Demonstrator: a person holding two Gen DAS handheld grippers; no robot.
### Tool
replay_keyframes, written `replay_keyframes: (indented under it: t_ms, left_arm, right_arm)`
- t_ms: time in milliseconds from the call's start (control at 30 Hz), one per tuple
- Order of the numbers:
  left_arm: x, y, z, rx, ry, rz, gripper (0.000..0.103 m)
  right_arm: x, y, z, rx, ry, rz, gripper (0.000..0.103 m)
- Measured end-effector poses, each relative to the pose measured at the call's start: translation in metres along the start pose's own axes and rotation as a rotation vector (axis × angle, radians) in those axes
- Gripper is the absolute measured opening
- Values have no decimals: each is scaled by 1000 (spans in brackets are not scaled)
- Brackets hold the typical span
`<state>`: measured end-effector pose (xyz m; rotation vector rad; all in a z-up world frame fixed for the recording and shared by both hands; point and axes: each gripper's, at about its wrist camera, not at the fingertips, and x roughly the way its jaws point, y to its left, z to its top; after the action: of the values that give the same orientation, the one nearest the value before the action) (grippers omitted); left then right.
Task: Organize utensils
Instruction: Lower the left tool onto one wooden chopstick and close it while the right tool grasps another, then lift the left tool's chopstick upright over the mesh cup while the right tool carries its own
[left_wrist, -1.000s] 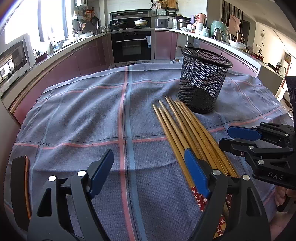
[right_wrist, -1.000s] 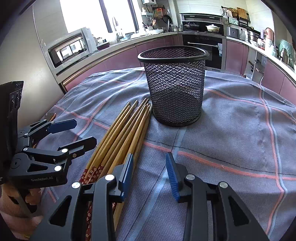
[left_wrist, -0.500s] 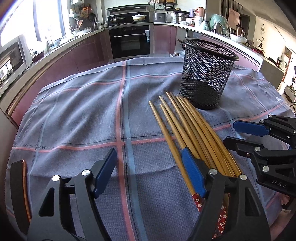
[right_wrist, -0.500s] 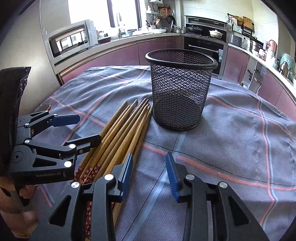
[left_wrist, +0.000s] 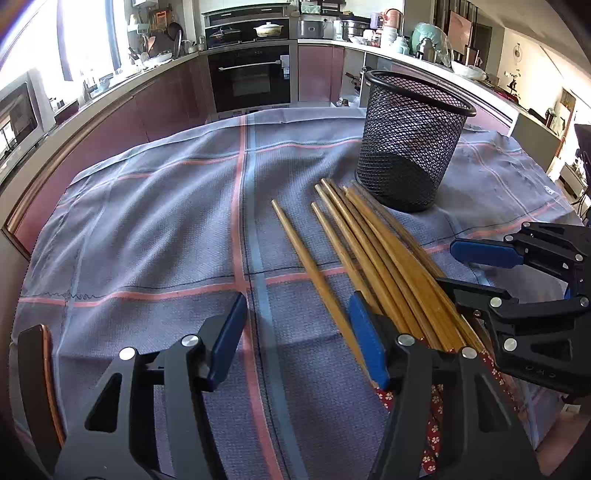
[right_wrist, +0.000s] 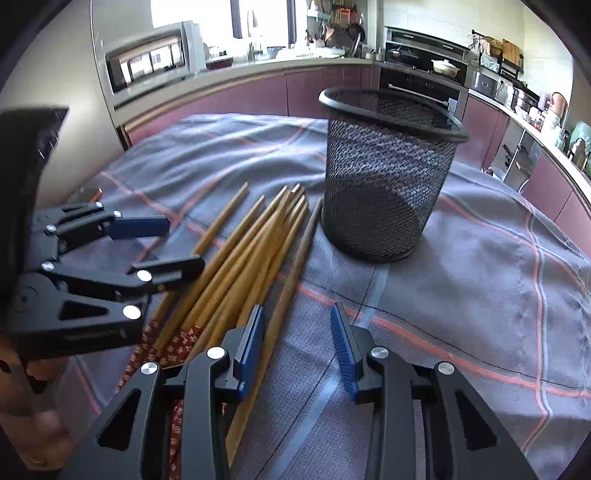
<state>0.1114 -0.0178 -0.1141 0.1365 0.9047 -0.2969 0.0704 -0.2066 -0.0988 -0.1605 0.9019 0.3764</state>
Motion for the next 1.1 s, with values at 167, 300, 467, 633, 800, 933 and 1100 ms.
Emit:
replay_keyframes:
  t_ms: [167, 300, 467, 633, 800, 933, 1100]
  left_arm:
    - [0, 1, 3, 5, 8, -35, 47]
    - [4, -1, 7, 24, 16, -43, 47]
    - [6, -1, 12, 13, 19, -36, 36]
    - [5, 4, 12, -35, 23, -58, 14]
    - [3, 8, 10, -81, 22, -73, 8]
    - [-4, 10, 8, -90, 7, -84, 8]
    - [-22, 17, 5, -89, -20, -108, 8]
  right_arm:
    - [2, 2, 5, -12, 4, -5, 31]
    - [7, 0, 11, -2, 10, 13, 23]
    - [10, -5, 15, 37, 14, 57, 9]
    - [7, -15, 12, 88, 12, 85, 6]
    - [-3, -20, 10, 105, -11, 100, 5]
    - [-15, -22, 9, 101, -44, 126, 5]
    - [-38, -25, 9, 89, -114, 175, 5]
